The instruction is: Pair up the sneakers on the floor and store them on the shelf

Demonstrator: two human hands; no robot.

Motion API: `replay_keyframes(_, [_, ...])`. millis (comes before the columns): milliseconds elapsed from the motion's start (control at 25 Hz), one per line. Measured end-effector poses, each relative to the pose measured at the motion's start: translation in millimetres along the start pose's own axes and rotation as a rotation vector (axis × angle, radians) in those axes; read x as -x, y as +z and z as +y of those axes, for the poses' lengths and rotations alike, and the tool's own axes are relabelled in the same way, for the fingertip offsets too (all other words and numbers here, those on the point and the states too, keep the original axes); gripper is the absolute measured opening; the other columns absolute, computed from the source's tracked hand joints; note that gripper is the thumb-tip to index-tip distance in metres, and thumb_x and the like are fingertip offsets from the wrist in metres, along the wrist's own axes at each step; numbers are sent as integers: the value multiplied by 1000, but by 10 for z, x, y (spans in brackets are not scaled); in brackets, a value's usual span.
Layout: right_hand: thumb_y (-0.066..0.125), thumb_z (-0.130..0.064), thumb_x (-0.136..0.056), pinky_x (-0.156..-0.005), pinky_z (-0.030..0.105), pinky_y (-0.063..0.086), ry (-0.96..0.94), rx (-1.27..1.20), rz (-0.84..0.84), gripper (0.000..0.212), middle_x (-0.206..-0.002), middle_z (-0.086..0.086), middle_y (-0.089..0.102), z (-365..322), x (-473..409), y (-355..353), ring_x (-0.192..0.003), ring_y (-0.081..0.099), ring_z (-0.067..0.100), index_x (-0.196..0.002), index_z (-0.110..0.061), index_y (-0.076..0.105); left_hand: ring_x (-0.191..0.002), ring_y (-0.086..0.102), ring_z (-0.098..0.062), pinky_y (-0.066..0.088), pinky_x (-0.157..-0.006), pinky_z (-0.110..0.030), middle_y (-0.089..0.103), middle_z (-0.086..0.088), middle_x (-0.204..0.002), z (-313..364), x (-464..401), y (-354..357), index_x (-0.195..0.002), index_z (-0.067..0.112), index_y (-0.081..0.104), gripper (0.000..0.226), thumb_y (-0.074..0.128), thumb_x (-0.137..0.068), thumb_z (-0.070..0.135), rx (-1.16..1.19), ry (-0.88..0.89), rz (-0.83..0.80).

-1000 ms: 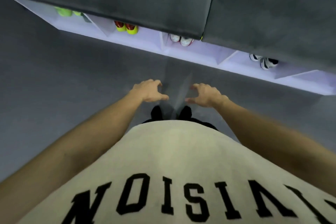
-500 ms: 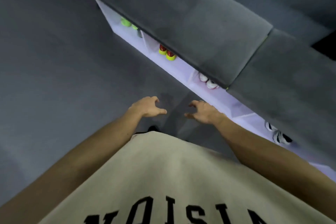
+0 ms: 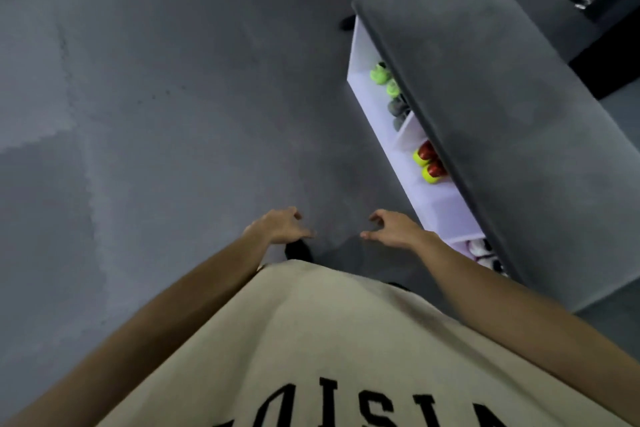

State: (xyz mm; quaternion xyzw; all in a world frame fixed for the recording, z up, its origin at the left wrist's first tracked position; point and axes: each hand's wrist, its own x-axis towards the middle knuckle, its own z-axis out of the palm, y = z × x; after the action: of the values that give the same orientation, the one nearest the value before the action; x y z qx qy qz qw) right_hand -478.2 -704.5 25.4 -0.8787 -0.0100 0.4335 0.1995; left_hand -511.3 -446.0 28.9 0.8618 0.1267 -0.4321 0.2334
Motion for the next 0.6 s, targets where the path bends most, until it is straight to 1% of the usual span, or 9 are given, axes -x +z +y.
replay_keyframes(80, [69, -55, -77, -105, 38, 43, -4, -9, -12, 63, -134, 3, 57, -432, -344, -157, -122, 55, 22, -129, -23, 54, -129, 46, -26, 38, -108, -35, 46, -6, -144, -205, -194, -482, -140, 19, 45, 72, 64, -82, 57, 25, -4, -19])
replay_keyframes(240, [68, -53, -78, -100, 32, 44, -31, 5, -23, 54, -130, 1, 60, -1137, -899, -574, -118, 57, 20, -123, -24, 58, -127, 48, -26, 39, -103, -33, 45, -8, -144, -495, -566, -1241, -140, 18, 44, 67, 63, -86, 53, 78, -37, -63])
replay_keyframes(360, [68, -43, -84, -96, 29, 43, -44, -2, -21, 45, -127, 3, 62, -1585, -1423, -978, -117, 58, 21, -121, -19, 60, -126, 49, -26, 39, -104, -35, 47, -8, -143, -522, -964, -1764, -139, 19, 44, 66, 62, -86, 54, 108, -61, -84])
replay_keyframes(480, [68, -38, -86, -95, 28, 42, -53, 8, -52, 42, -128, 3, 61, -1920, -2030, -1383, -118, 57, 20, -122, -17, 60, -128, 48, -26, 38, -107, -37, 46, -7, -143, -454, -1454, -2334, -140, 21, 43, 66, 62, -86, 55, 117, -61, -117])
replay_keyframes(560, [68, -37, -86, -96, 29, 42, -70, 27, -68, 40, -128, 2, 62, -2110, -2404, -1672, -117, 57, 21, -120, -17, 61, -126, 49, -24, 38, -104, -33, 47, -6, -142, -368, -1766, -2756, -140, 21, 43, 65, 60, -87, 54, 106, -62, -123])
replay_keyframes(600, [68, -37, -86, -95, 29, 43, -73, 45, -69, 39, -127, 2, 62, -2218, -2637, -1895, -116, 57, 21, -118, -17, 62, -121, 51, -22, 38, -100, -31, 49, -6, -140, -291, -1955, -3043, -139, 21, 44, 63, 60, -87, 54, 103, -65, -114])
